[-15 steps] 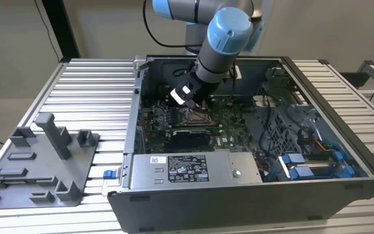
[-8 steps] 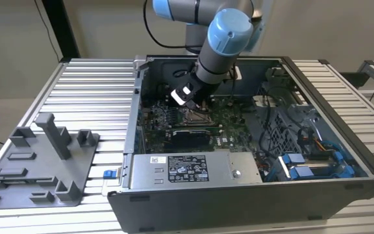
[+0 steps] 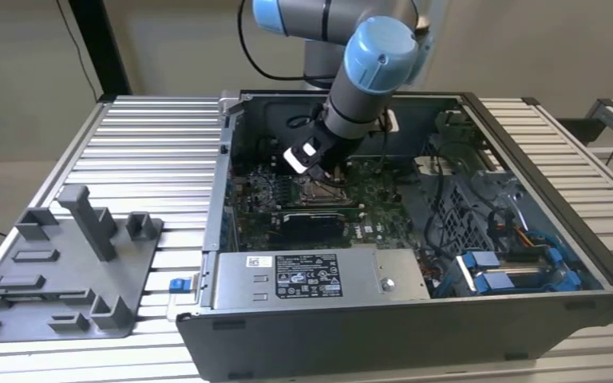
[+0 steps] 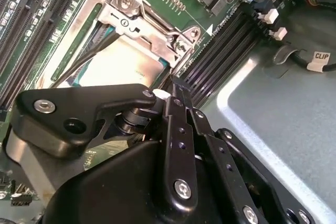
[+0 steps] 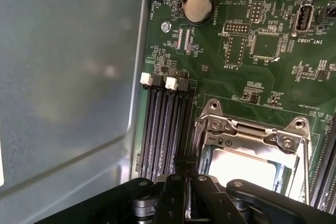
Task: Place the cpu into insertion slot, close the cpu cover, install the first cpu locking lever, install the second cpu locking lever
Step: 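Install the first cpu locking lever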
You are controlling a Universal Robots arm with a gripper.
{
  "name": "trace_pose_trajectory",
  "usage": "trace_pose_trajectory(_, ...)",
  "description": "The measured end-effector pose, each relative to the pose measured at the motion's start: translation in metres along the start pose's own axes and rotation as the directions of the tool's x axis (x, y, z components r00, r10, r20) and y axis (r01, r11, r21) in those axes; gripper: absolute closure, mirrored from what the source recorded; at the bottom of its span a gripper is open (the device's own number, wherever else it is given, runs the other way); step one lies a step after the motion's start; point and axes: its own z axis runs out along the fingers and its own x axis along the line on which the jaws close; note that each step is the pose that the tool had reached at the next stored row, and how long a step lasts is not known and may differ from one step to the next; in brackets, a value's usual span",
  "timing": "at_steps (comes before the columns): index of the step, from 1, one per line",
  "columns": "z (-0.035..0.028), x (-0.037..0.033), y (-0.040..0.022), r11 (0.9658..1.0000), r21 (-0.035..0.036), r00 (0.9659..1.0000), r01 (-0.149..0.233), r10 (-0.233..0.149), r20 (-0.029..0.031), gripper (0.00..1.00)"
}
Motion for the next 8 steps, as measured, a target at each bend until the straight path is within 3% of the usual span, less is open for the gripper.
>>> trace_pose_trajectory(8,0.0013,0.0004,0.0048,1.0000,0.0009,1.0000,0.002,-0.002,0.0003,1.00)
